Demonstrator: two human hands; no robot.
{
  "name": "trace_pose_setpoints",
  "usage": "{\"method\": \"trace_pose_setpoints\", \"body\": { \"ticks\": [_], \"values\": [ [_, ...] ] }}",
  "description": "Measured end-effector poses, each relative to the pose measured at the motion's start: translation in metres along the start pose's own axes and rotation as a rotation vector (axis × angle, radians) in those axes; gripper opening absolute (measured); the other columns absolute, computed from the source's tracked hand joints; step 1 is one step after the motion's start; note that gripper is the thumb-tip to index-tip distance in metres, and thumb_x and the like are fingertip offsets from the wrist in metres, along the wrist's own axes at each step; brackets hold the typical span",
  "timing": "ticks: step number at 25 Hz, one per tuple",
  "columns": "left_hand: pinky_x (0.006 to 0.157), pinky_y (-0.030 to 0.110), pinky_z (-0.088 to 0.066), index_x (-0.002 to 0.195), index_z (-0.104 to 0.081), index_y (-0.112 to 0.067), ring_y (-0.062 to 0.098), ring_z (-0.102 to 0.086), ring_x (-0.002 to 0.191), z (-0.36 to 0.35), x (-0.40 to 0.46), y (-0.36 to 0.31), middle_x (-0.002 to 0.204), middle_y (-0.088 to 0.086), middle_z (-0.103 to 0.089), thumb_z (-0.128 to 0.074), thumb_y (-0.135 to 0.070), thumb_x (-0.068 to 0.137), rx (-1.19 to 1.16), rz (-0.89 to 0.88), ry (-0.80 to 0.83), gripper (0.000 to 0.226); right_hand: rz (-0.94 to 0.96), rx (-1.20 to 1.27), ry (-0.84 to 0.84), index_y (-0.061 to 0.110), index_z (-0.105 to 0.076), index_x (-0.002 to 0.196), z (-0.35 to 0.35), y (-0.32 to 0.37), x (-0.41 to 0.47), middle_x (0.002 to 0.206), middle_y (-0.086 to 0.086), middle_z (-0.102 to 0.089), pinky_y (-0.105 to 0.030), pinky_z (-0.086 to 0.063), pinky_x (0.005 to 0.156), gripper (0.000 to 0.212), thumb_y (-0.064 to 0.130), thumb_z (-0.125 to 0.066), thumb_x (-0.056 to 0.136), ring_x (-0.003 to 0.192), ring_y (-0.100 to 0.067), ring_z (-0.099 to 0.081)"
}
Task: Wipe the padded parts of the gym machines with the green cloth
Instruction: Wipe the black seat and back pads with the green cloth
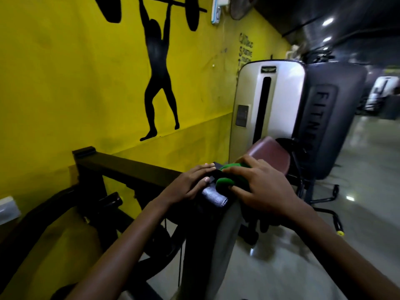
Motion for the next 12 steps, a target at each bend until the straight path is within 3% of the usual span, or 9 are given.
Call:
{"method": "trace_pose_setpoints", "body": {
  "ticks": [4,9,12],
  "values": [
    [0.108,0.018,-0.030,0.133,-0.052,-0.007,0.003,-0.040,0.132,-0.008,-0.008,0.002,0.140,0.002,-0.048,-0.036,-0.039,0.095,-0.175,0.023,-0.101,0.052,-0.137,-0.076,-0.014,0.046,-0.052,0.126,-0.004,0.006,0.012,0.121,0.007,-0.048,-0.034,-0.047,0.081,0.041,0.059,-0.046,0.087,0.104,-0.021,-0.050],
    [0.110,0.029,-0.035,0.130,-0.056,-0.007,0.008,-0.043,0.131,-0.012,-0.006,0.003,0.136,0.005,-0.051,-0.039,-0.040,0.092,-0.340,0.068,-0.149,0.054,0.042,-0.013,-0.079,0.042,-0.057,0.124,-0.004,0.031,-0.024,0.119,0.006,-0.053,-0.033,-0.048,0.064,0.050,0.057,-0.038,0.079,0.086,-0.016,-0.051],
    [0.110,0.032,-0.036,0.130,-0.056,-0.008,0.009,-0.043,0.131,-0.013,-0.006,0.006,0.136,0.006,-0.051,-0.039,-0.040,0.090,-0.367,0.075,-0.156,0.054,-0.027,-0.035,-0.074,0.043,-0.057,0.122,-0.002,0.031,-0.011,0.120,0.007,-0.054,-0.031,-0.047,0.065,0.051,0.059,-0.036,0.078,0.090,-0.018,-0.053]
  ]
}}
Point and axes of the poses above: each hand's wrist, its own x-axis towards the middle knuckle, its own z-axis out of the back of the hand, y = z × x, the point moved 2 cm from there along x, towards the middle knuckle
